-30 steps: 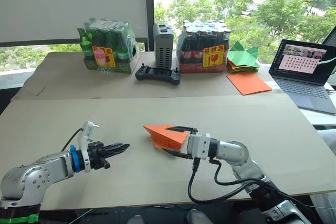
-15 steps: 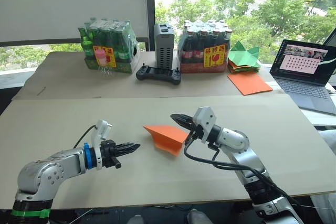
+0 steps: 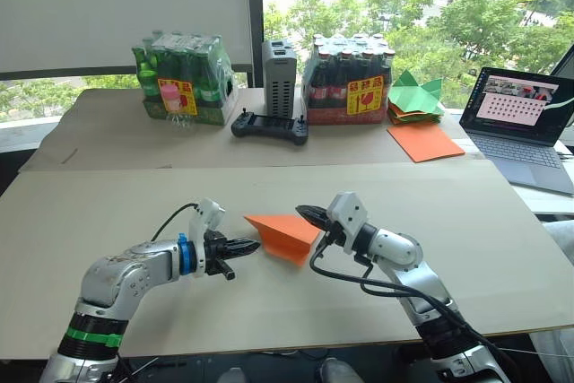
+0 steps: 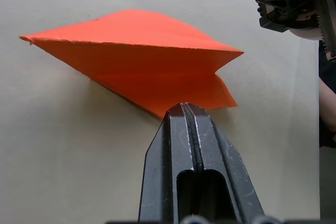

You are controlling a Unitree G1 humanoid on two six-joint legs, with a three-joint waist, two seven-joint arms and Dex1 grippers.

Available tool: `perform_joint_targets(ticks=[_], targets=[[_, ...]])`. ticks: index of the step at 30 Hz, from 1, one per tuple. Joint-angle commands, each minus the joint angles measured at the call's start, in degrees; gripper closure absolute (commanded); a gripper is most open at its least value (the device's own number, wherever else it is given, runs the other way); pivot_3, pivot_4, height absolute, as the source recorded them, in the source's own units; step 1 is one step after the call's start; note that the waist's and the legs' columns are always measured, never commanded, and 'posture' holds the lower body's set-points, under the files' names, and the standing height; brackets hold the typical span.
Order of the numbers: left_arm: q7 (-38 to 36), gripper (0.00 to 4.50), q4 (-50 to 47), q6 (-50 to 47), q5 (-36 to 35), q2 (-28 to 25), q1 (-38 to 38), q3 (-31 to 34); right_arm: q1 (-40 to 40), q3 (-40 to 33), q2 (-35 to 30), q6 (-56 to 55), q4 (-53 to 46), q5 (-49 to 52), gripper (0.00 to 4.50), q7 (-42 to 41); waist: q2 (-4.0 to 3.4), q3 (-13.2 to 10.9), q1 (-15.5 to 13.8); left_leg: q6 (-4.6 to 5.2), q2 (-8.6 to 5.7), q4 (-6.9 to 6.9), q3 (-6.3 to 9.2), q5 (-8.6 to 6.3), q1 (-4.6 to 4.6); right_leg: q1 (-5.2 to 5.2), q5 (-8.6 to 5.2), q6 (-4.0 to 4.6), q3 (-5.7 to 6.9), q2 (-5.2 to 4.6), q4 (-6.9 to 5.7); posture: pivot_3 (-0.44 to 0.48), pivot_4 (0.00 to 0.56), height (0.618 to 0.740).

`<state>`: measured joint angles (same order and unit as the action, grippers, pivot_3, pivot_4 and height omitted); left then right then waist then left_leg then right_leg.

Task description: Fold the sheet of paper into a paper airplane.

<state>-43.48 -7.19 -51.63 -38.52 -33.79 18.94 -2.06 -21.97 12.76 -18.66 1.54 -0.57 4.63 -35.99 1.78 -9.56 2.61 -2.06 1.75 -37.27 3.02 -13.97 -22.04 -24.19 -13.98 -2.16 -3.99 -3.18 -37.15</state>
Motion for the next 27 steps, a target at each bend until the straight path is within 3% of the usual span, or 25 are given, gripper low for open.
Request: perform_joint_targets(ticks=[1,8,27], targets=[[-0.6,4.5,3.1,3.5,3.8,1.5,2.6,-2.4,-0.5,-1.0,0.5,0.2,-2.7,0.0,4.49,0.8,0.0,0.0,-0.1,0.0,0.0,-0.01,0.0,0.0,-0.01,0.0,0.0,0.0,0.0,0.0,0.0,0.0,0.15,0.74],[-3.2,4.5,6.7,7.6,9.4,2.3,3.2,-6.3,0.8,-0.8,0.3,1.2,-4.1,-0.5,4.49,1.3,0.0,0.0,0.0,0.0,-0.01,-0.05,0.0,0.0,-0.02,0.0,0.0,-0.01,0.0,-0.01,0.0,0.0,0.15,0.74],[-4.3,4.5,4.8,6.8,10.1,2.8,0.5,-5.9,3.0,2.2,0.4,8.4,-3.2,-2.3,4.49,-0.6,-0.01,0.0,0.0,0.01,-0.01,-0.09,0.0,0.0,0.02,0.07,0.0,-0.01,0.0,-0.01,-0.02,0.0,0.15,0.74]])
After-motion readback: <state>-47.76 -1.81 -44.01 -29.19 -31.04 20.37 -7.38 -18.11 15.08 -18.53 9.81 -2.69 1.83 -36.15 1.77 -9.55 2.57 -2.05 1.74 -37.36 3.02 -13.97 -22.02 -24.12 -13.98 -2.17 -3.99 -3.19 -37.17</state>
